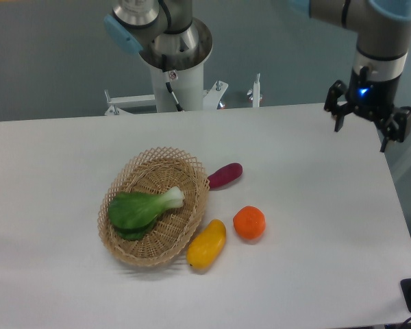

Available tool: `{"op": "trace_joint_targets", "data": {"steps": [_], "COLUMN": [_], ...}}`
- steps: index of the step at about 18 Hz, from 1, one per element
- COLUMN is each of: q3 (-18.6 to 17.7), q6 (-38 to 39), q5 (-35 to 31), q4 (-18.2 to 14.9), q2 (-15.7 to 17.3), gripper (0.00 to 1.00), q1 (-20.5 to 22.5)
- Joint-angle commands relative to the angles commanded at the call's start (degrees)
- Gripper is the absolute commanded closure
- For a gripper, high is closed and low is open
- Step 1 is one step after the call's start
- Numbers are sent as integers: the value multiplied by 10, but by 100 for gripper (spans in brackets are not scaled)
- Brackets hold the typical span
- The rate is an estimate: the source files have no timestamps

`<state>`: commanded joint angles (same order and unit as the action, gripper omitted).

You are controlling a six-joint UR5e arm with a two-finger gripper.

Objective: Pick up the orange from the table
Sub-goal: 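Move the gripper down over the small orange, then lower the open gripper around the orange and close it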

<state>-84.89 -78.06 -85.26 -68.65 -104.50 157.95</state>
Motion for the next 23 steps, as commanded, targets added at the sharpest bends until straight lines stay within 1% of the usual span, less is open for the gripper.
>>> {"op": "trace_joint_targets", "data": {"steps": [1,2,3,4,5,6,8,10,11,12,13,15,17,18,19,23], "q3": [-13,-27,-49,-70,-83,-92,-104,-119,-120,-118,-119,-115,-114,-114,-114,-116], "q6": [26,56,96,126,145,147,150,175,192,204,207,217,271,281,285,284], "q5": [0,0,-2,-2,-2,-2,-2,-2,-2,-2,-2,-2,-2,-2,-2,-3], "q4": [17,47,87,108,111,111,111,111,113,114,114,116,139,145,150,151], "q2": [0,0,-1,-6,-11,-15,-24,-36,-46,-50,-53,-69,-92,-100,-103,-119], "gripper": [0,0,0,0,0,0,0,0,0,0,0,0,0,0,0,0], "q1": [-6,-12,-25,-35,-42,-48,-65,-79,-85,-87,-88,-91,-110,-112,-113,-125]}}
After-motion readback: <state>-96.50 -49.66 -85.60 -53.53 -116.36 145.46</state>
